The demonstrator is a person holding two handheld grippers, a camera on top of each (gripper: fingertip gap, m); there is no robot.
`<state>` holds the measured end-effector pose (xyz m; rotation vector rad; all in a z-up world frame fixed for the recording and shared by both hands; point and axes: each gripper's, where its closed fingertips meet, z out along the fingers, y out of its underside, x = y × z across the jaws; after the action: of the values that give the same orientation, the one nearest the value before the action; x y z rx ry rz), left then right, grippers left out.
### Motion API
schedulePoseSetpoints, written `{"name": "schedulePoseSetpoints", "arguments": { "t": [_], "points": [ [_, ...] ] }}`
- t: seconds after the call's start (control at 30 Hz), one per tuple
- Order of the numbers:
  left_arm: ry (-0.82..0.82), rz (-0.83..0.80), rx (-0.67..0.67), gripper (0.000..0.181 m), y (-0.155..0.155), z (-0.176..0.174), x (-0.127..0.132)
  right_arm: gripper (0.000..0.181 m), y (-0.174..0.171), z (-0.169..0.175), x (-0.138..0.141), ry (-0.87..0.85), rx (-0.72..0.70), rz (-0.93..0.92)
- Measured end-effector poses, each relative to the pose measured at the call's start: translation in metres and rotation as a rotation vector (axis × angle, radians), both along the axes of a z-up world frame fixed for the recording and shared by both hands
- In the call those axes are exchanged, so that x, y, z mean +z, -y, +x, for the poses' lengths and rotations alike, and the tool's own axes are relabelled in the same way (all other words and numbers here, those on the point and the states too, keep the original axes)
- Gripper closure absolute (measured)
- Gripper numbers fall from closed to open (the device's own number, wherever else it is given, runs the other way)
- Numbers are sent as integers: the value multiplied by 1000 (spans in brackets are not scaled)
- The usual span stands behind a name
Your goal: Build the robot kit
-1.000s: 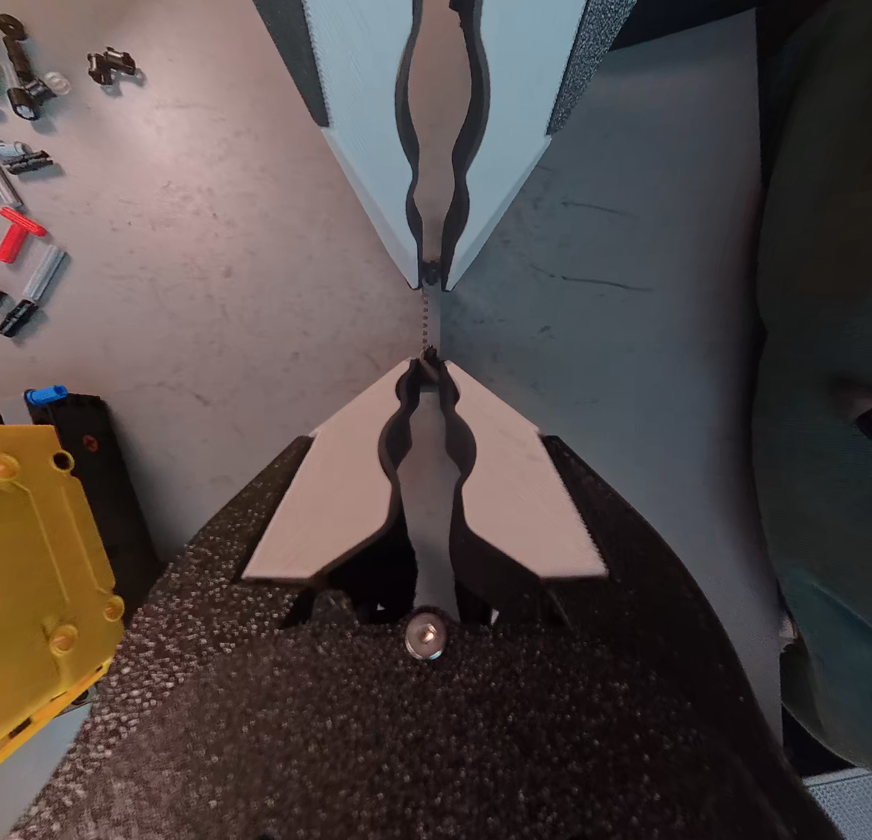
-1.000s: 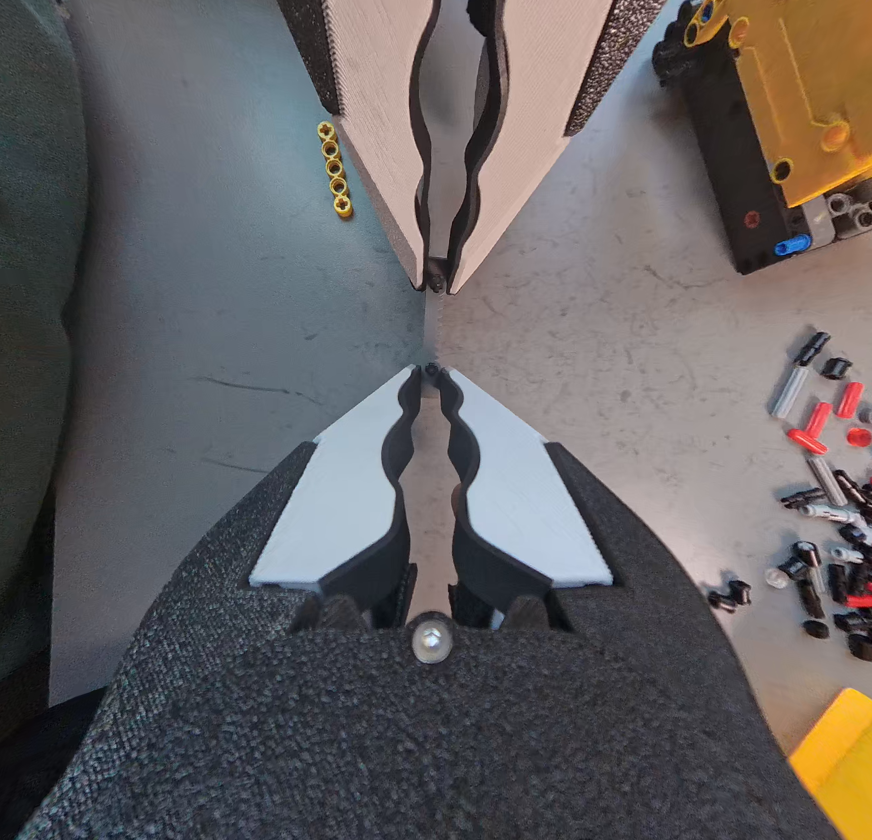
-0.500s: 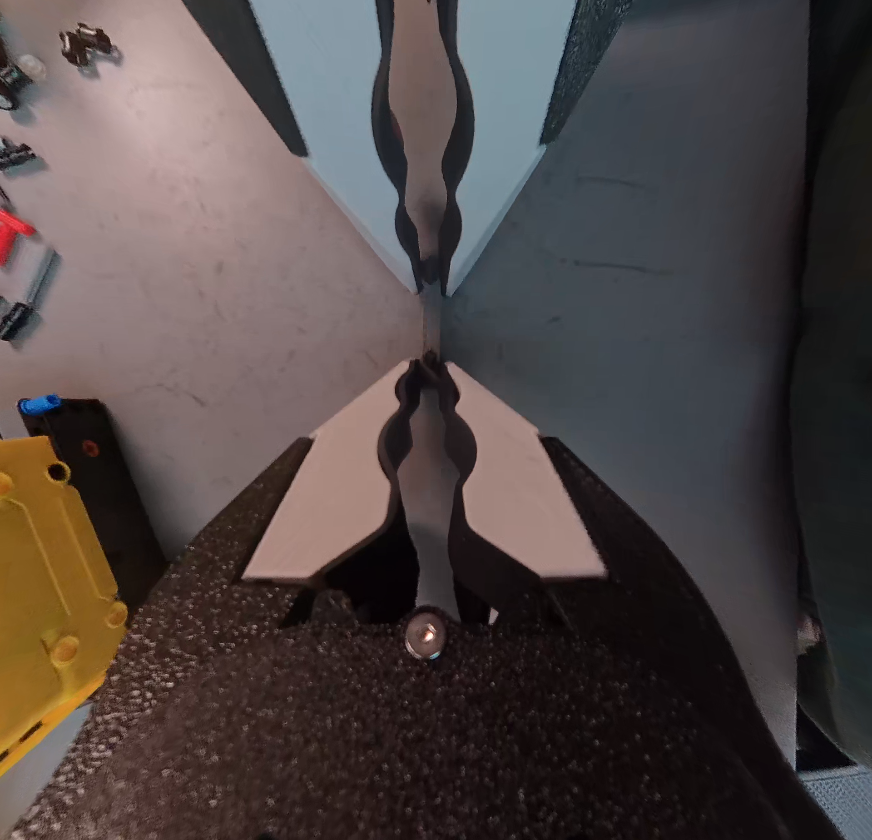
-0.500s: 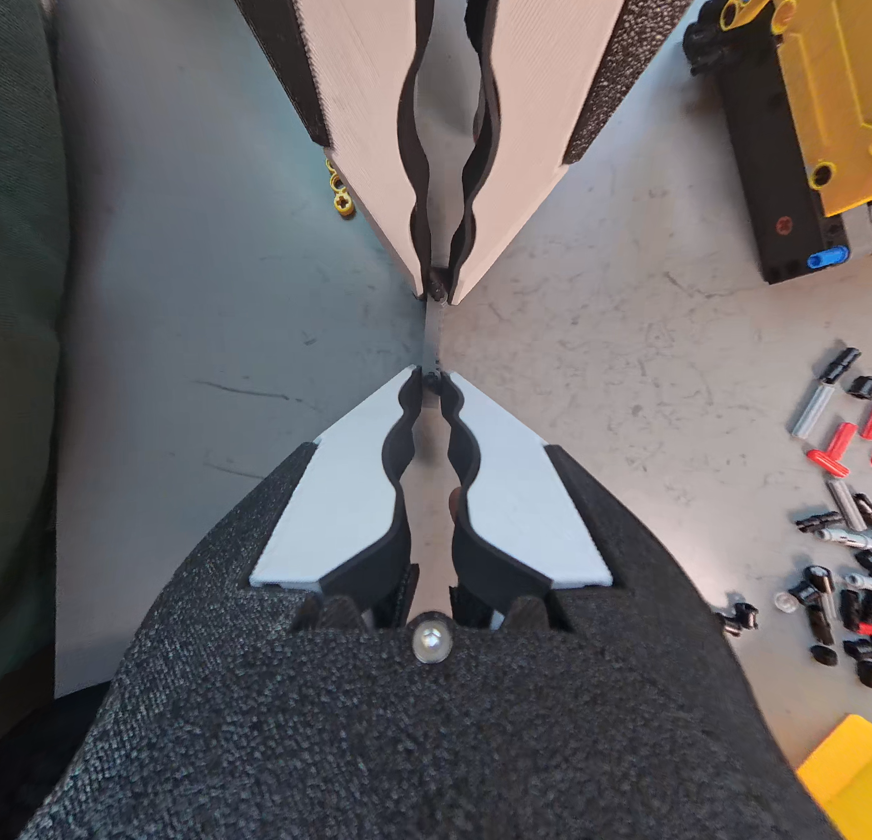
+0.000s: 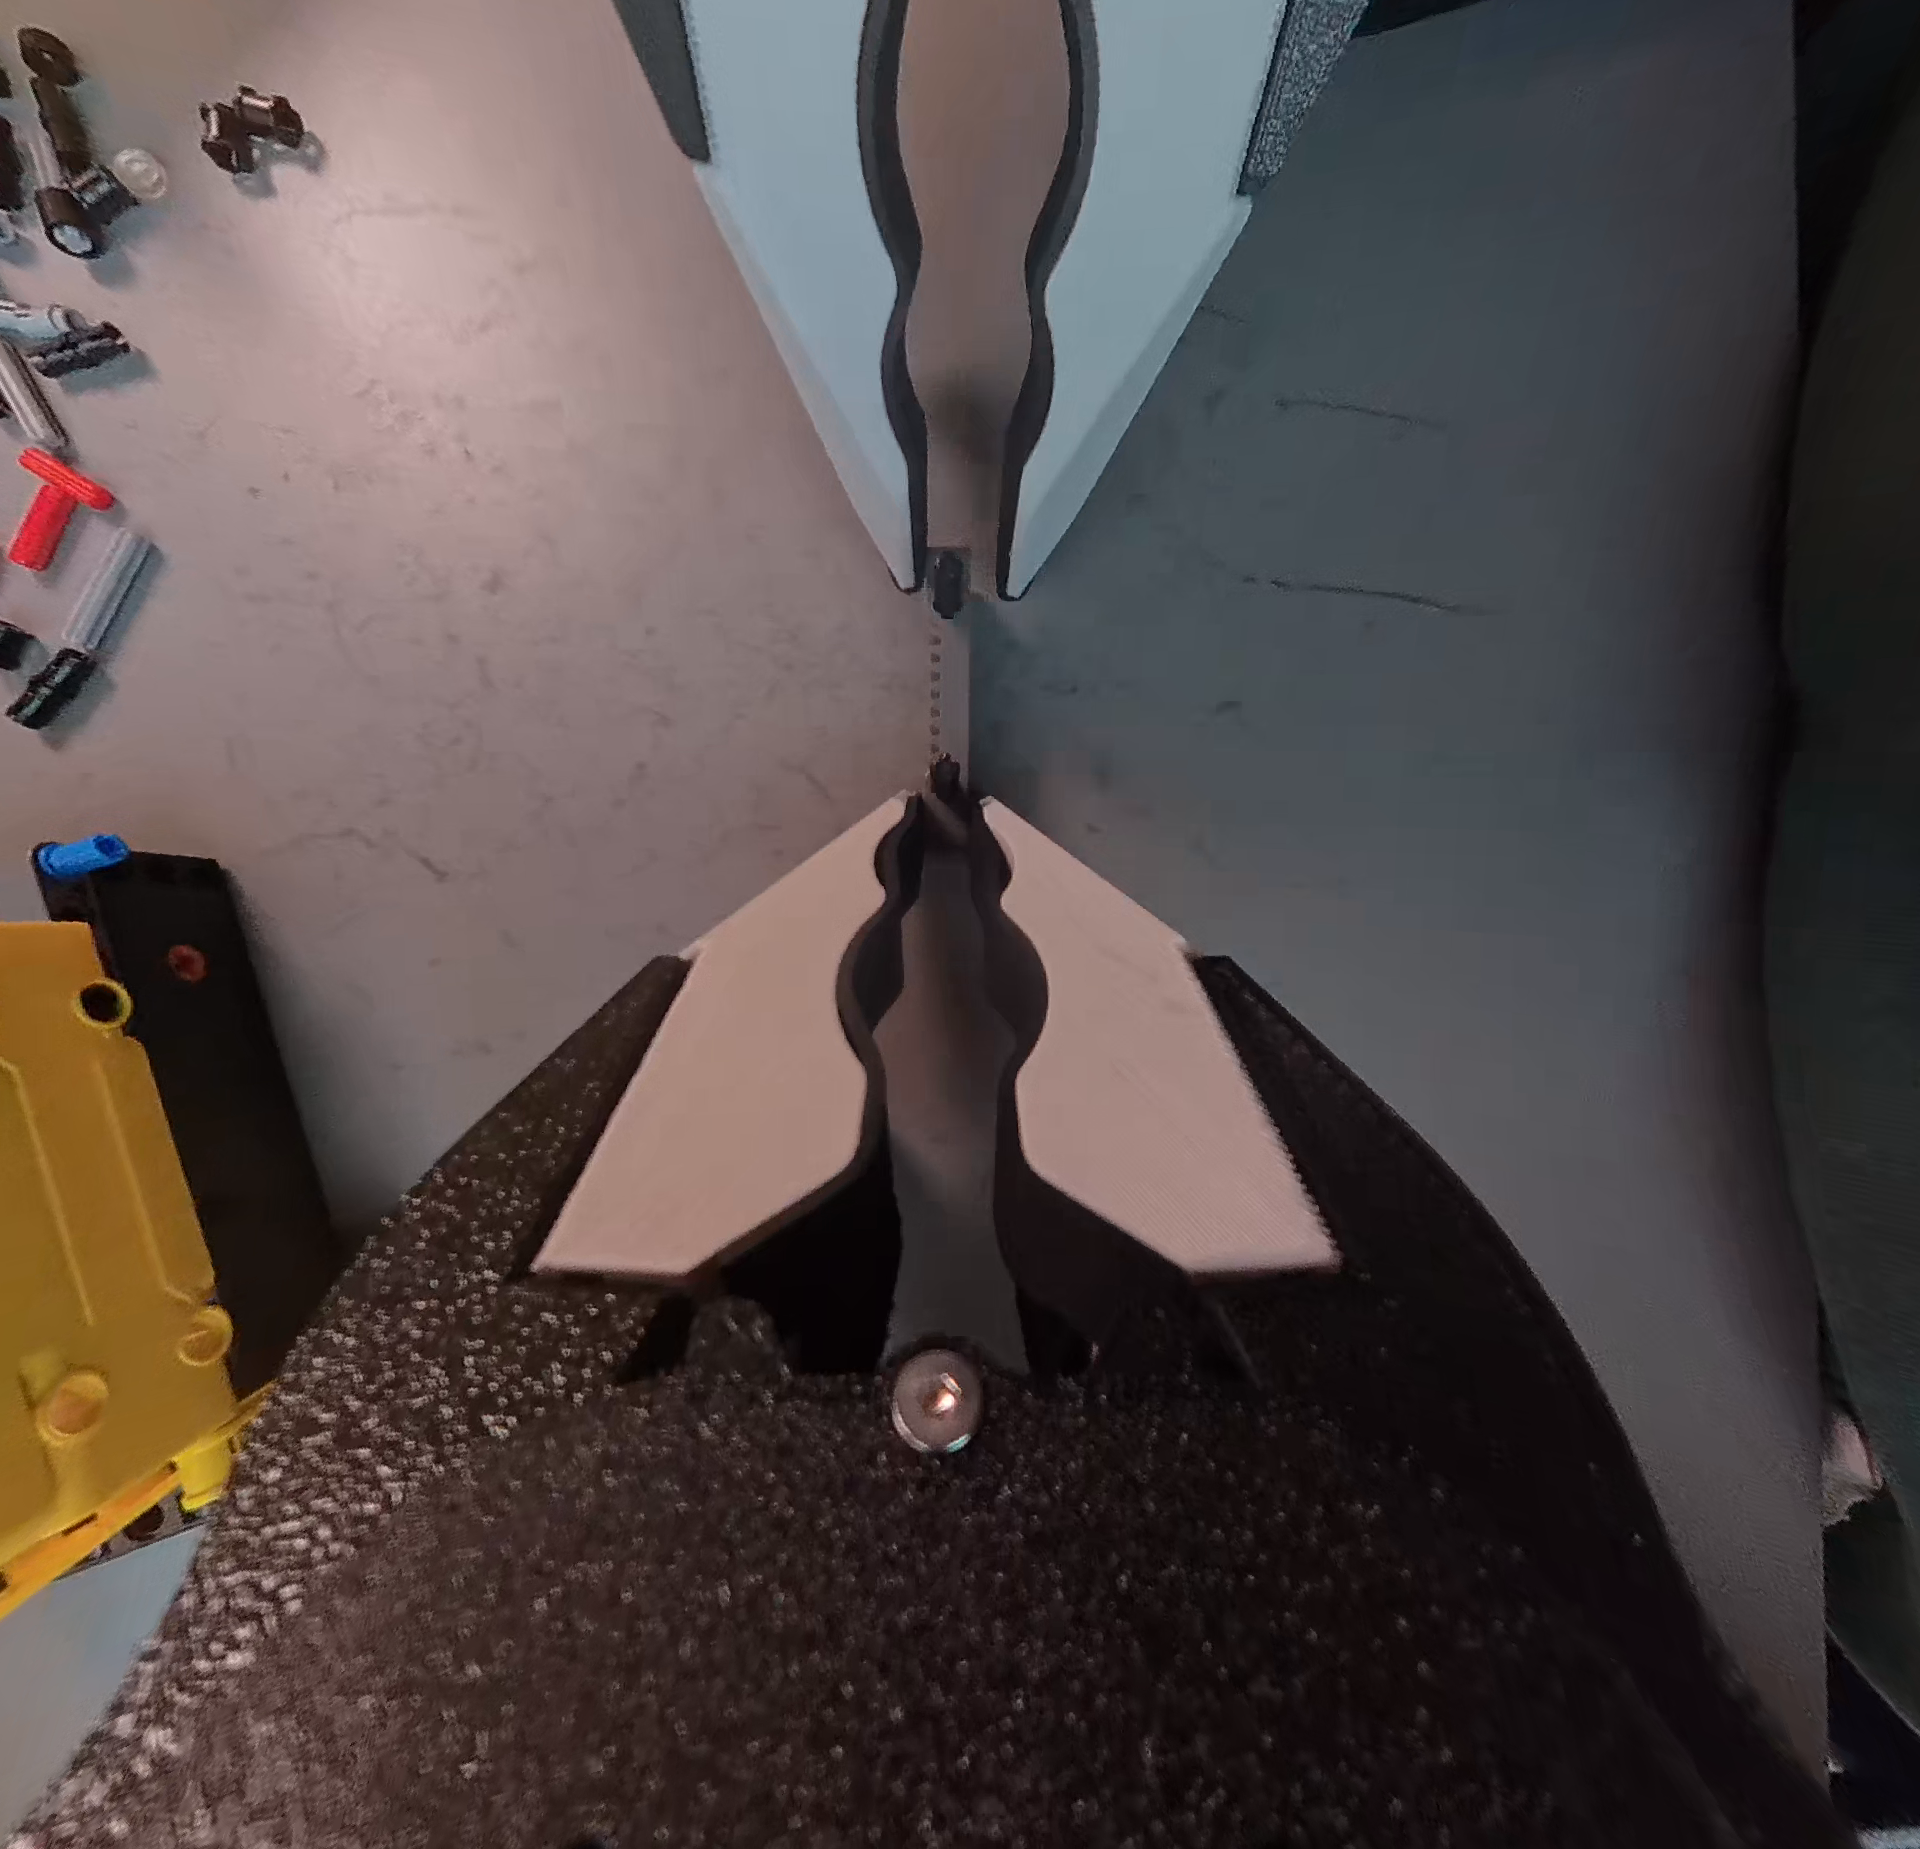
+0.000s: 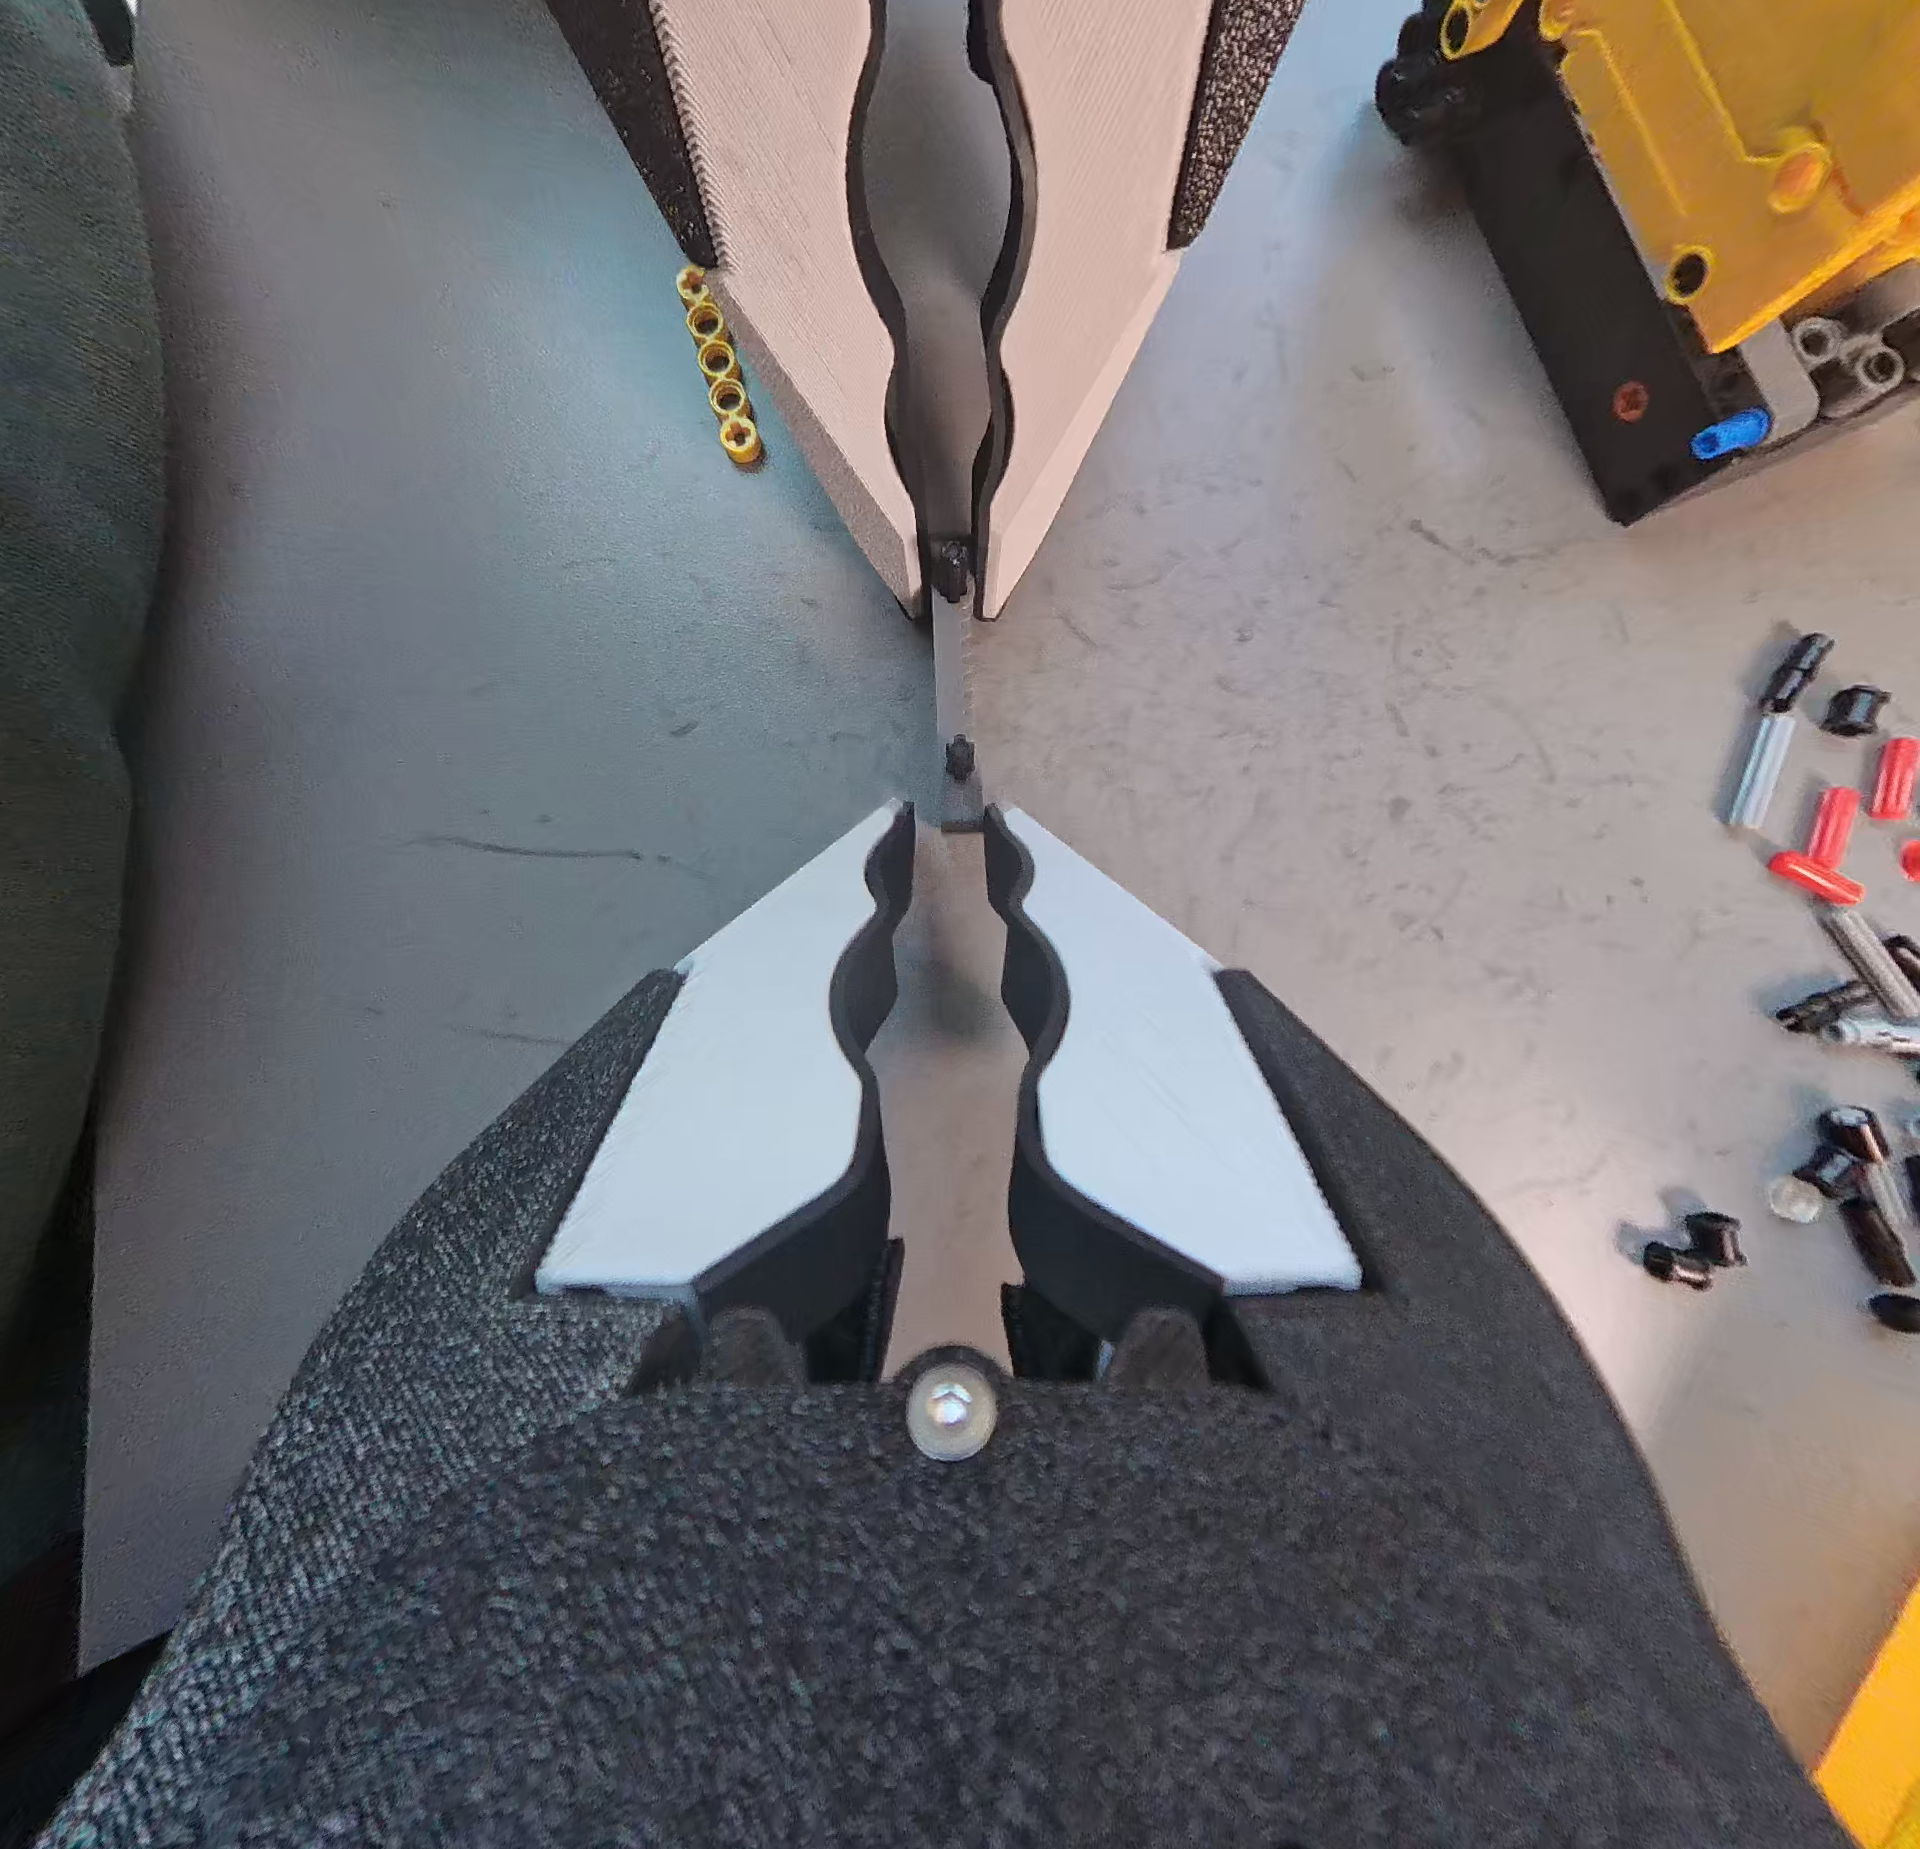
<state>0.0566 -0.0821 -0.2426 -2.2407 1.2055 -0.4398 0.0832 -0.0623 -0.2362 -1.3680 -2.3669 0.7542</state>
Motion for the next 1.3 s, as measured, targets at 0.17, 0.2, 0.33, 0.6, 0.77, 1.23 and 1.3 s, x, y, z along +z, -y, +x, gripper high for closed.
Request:
{"name": "schedulePoseSetpoints", "arguments": {
  "t": [0.17,0.2,0.33,0.6,0.77,1.23,1.3],
  "points": [
    [57,14,18,175,-2,0,2,173,-4,-4,1,-67,-43,3],
    [74,26,21,175,-2,0,4,174,-3,-4,2,-89,-35,6],
    [330,-16,107,162,-4,-1,27,174,-9,-10,20,-321,0,129],
    [962,-119,210,164,-14,-15,94,174,-19,-19,85,-861,187,1003],
    [810,3,170,154,-11,-12,93,174,-18,-16,103,-947,179,1086],
    [636,230,119,166,-12,-9,95,174,-15,-20,99,-953,212,1135],
    [592,277,118,166,-13,-10,93,174,-16,-20,97,-950,212,1137]
  ]
}}
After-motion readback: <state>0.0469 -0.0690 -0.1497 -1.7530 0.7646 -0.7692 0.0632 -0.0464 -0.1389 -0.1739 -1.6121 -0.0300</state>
